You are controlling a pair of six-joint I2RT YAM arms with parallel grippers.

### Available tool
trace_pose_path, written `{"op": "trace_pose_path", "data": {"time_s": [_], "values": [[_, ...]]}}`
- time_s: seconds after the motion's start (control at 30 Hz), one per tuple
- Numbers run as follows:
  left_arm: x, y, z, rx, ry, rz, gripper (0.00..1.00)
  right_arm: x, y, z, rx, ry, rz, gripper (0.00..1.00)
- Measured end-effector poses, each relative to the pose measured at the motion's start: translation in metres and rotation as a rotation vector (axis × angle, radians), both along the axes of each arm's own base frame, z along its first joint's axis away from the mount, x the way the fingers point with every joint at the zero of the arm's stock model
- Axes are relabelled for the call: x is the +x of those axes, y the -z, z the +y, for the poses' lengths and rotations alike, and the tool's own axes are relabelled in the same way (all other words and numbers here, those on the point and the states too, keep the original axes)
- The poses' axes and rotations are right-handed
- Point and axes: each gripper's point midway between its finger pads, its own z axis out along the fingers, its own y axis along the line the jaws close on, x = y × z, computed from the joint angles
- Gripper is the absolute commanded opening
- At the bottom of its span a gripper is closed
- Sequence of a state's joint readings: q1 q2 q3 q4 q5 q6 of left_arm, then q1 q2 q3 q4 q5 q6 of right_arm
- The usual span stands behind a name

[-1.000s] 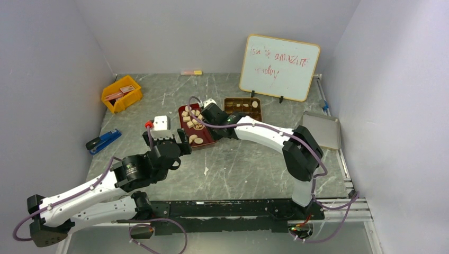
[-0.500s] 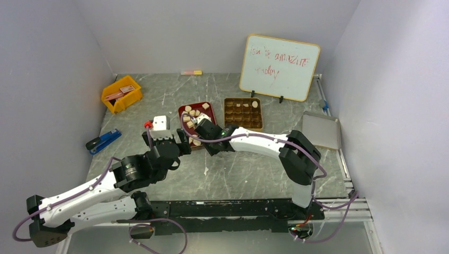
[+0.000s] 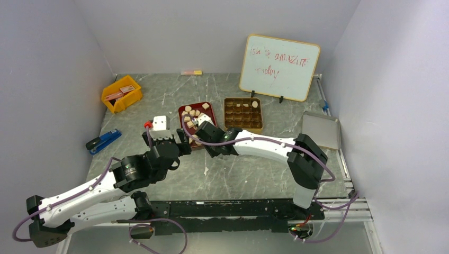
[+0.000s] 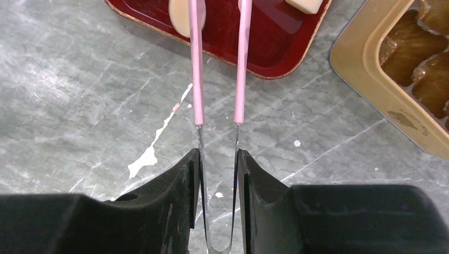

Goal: Pack the chocolate
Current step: Pick up the fake chocolate from the plate.

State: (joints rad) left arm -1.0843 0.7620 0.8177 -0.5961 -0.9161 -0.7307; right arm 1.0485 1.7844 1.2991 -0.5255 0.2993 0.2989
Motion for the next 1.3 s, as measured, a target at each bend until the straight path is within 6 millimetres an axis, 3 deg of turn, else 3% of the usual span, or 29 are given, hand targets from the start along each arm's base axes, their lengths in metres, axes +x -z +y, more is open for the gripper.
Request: {"op": "trace_pose_path", "data": {"time_s": [0.3, 1.3], "values": [[-0.001, 0.001, -0.002, -0.006, 0.006, 0.005, 0.91, -0.004, -0.018, 0.003, 0.032, -0.011, -0.028, 0.33], [-0.001, 0.002, -0.002, -0.011, 0.007, 0.011, 0.91, -0.021, -0.005, 0.019, 0.007, -0.066, 0.008, 0.37]]}}
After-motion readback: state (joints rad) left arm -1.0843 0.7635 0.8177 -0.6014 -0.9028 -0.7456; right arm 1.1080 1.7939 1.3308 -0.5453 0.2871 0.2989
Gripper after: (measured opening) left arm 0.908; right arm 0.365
